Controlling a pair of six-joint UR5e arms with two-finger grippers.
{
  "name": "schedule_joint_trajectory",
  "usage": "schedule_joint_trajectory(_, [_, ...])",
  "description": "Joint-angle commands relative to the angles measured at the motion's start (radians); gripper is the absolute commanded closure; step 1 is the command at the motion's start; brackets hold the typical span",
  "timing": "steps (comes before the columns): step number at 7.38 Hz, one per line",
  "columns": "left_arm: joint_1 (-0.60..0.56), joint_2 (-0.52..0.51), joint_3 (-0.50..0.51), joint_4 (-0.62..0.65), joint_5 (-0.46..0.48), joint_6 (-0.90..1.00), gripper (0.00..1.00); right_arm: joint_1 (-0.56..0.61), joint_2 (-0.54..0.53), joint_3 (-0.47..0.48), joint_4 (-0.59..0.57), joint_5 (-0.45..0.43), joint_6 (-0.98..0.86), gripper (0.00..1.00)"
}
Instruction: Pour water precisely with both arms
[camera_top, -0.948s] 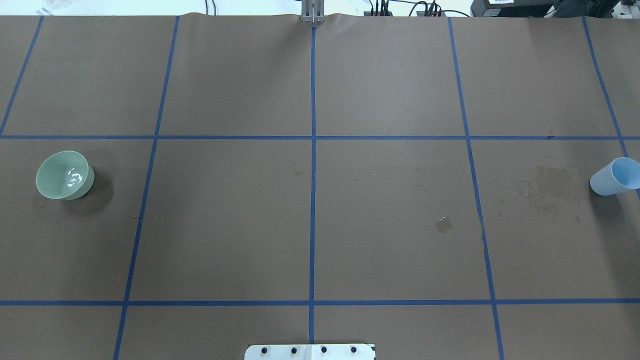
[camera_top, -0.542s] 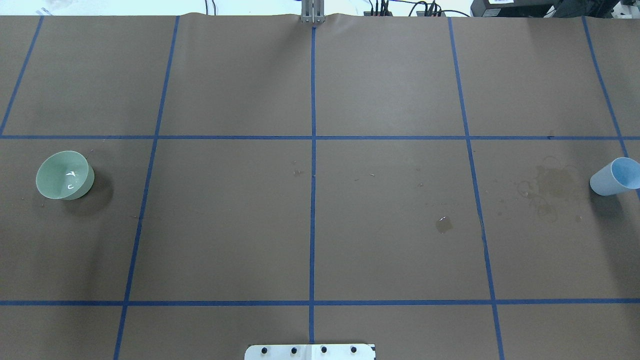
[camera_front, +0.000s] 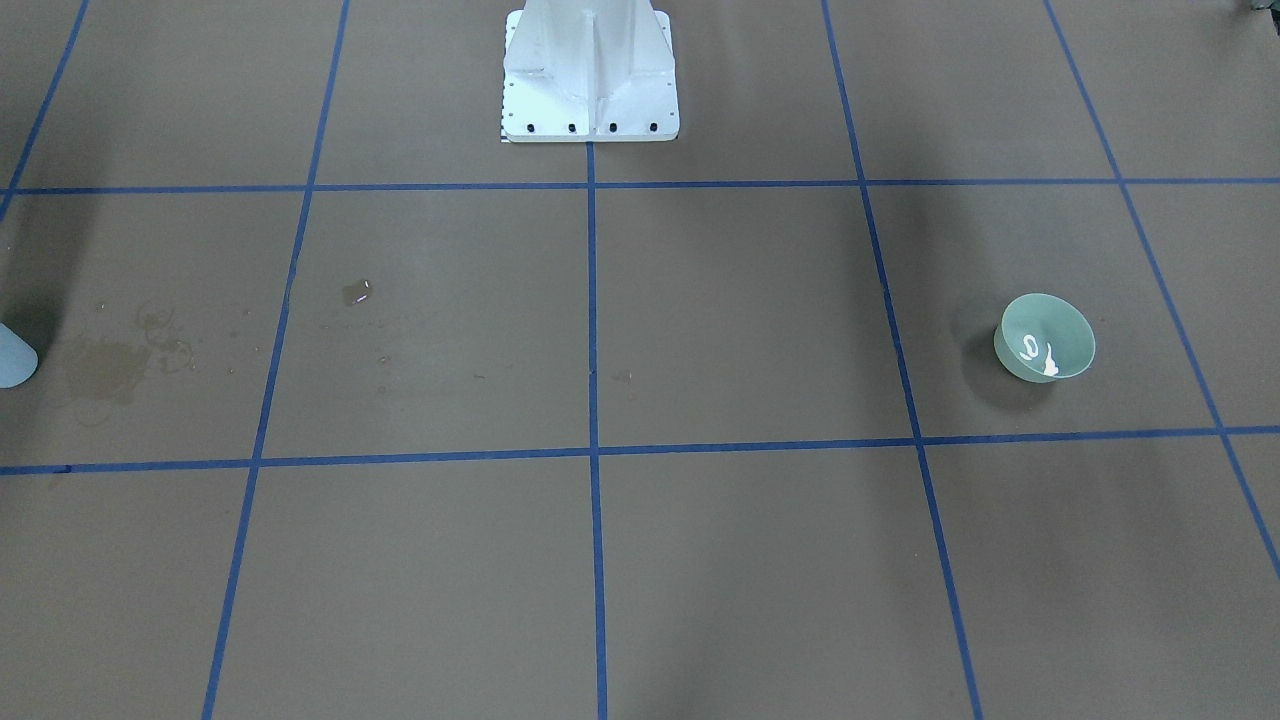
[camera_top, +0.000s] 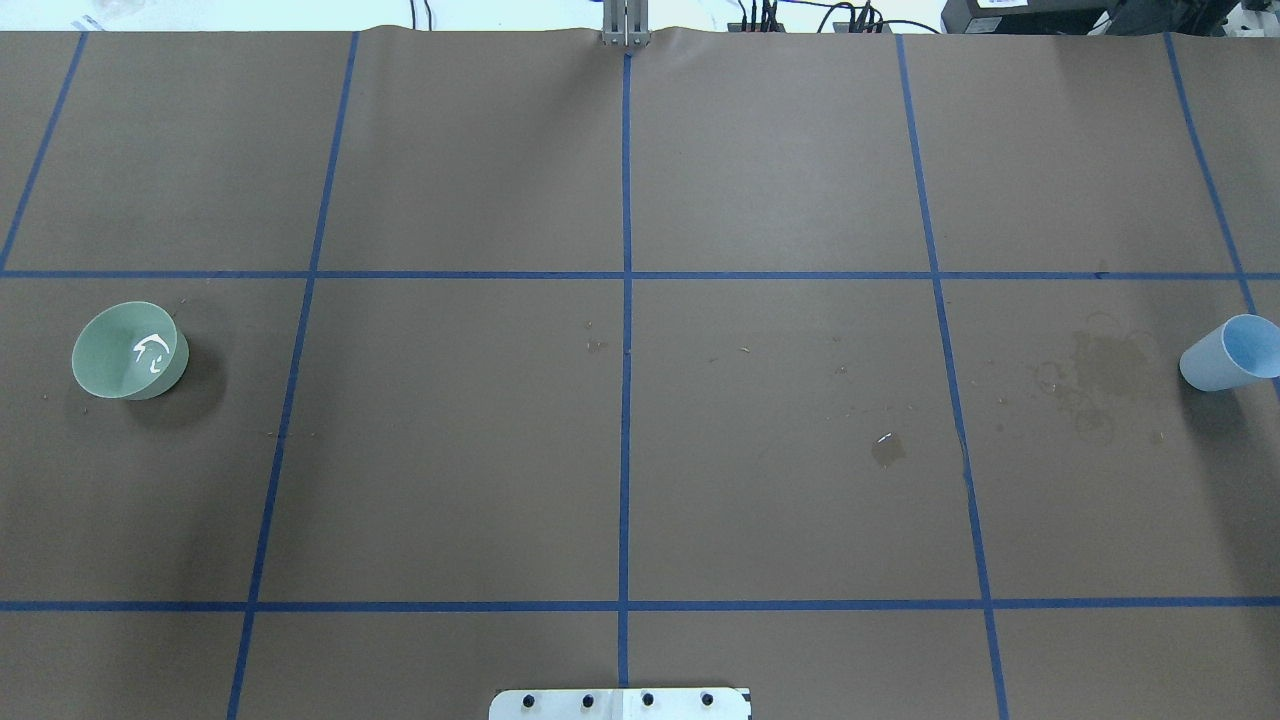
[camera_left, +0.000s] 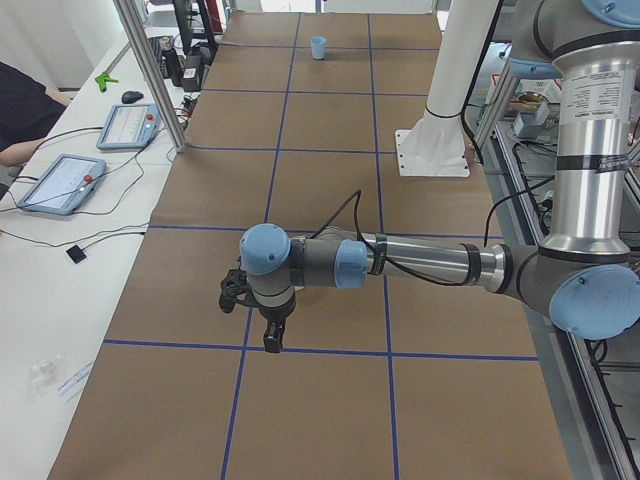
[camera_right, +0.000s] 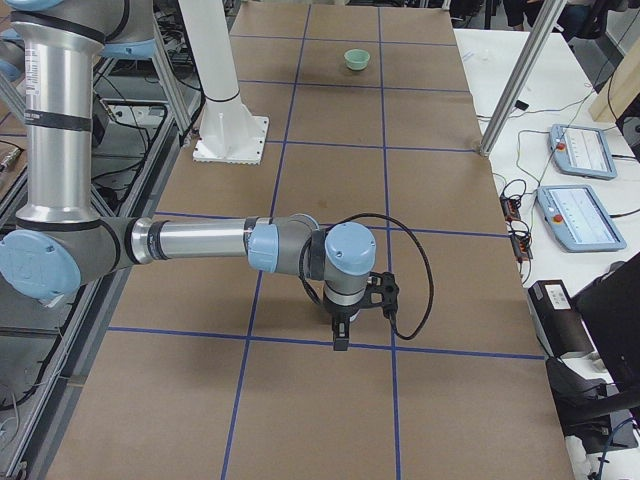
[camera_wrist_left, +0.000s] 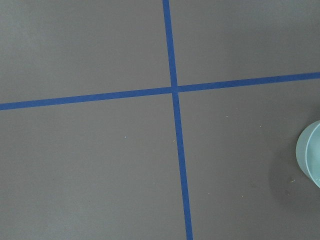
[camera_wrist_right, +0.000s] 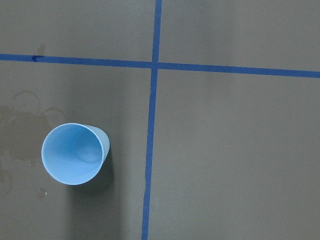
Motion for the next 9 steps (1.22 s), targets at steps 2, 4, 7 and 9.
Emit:
schedule_joint_trajectory(2, [0.003, 0.018, -0.007, 0.005, 0.011, -0.008, 0.0, 0.004, -0.006, -0.017, -0.002, -0.005, 0.0, 0.0])
schedule_joint_trajectory(4, [0.003, 0.017, -0.01, 0.005, 0.008, -0.008, 0.0, 0.002, -0.002, -0.025, 0.006, 0.0, 0.01, 0.0])
schedule_joint_trajectory(7, [0.003, 0.014, -0.018, 0.005, 0.006, -0.01, 0.0, -0.013, 0.014, -0.029, 0.017, 0.0, 0.052, 0.01])
schedule_joint_trajectory(9, [0.004, 0.006, -0.013, 0.005, 0.006, -0.011, 0.0, -0.044, 0.014, -0.057, 0.087, 0.002, 0.053, 0.0])
